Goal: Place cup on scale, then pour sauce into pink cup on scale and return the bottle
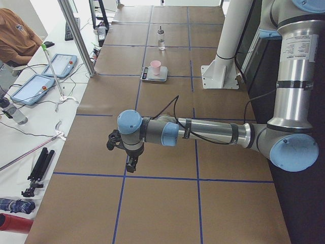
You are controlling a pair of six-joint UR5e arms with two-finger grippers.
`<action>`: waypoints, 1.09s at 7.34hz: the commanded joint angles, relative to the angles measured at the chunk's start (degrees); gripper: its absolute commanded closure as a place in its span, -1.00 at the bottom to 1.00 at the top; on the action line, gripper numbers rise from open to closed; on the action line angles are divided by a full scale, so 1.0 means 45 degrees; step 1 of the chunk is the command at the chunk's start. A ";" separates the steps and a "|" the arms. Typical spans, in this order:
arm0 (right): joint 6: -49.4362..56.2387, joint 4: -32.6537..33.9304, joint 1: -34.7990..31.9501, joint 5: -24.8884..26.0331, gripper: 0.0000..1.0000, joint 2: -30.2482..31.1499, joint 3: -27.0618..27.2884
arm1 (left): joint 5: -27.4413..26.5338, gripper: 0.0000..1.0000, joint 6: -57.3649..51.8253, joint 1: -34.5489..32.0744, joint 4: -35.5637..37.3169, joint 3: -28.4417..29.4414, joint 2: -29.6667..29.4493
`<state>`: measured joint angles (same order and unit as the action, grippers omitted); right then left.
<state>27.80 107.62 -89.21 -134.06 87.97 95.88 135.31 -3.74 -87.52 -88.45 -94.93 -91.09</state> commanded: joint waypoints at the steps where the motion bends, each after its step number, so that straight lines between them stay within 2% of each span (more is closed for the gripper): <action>1: -0.0006 -0.0340 0.0000 0.0005 -1.00 0.0137 0.0001 | -0.0222 -1.00 -0.0336 -0.0120 0.1683 -0.0134 -0.0305; 5: -0.0006 -0.0518 0.0000 0.0005 -1.00 0.0391 0.0448 | -0.0049 -1.00 -0.0223 -0.0218 0.1628 -0.0271 0.0026; 8: -0.0704 -0.0867 0.0000 -0.0014 -1.00 0.0391 0.0489 | -0.0010 -1.00 0.0577 -0.0199 0.1764 -0.0465 -0.0363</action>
<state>26.71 104.56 -89.16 -134.06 89.66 97.89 135.05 -2.18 -88.42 -80.70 -96.40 -92.32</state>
